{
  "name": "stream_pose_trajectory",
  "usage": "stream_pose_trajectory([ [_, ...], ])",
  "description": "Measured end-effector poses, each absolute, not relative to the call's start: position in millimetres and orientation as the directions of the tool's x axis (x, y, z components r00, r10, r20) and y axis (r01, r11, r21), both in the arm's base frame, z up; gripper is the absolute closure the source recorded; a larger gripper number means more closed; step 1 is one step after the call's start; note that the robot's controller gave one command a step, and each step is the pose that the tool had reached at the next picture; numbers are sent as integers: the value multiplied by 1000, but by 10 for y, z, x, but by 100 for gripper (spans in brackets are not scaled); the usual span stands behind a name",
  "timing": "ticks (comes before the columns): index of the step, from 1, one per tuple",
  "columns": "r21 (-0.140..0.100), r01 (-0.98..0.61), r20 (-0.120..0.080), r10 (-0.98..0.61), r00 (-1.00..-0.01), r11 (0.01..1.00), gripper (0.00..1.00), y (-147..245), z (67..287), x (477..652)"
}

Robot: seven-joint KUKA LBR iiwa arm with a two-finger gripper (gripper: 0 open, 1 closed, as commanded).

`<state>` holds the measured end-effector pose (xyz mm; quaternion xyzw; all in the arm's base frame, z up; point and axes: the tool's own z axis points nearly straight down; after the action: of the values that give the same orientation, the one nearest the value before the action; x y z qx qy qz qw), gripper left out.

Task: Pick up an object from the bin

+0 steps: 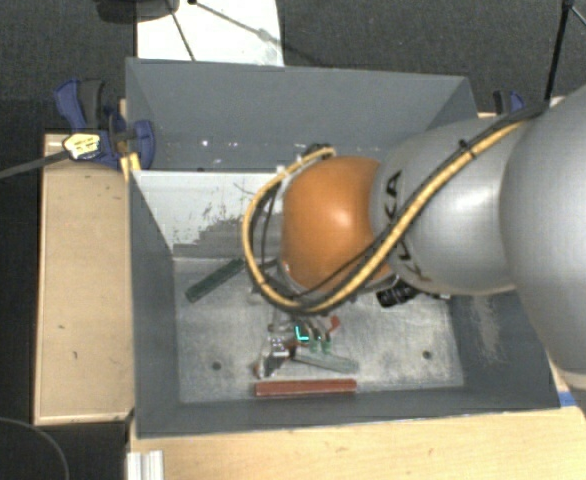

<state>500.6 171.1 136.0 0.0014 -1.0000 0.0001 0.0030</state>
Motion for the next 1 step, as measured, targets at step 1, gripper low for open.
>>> stream_pose_trajectory([
  [1,1,3,-2,3,-1000,1000,0,1704,1398,5029],
])
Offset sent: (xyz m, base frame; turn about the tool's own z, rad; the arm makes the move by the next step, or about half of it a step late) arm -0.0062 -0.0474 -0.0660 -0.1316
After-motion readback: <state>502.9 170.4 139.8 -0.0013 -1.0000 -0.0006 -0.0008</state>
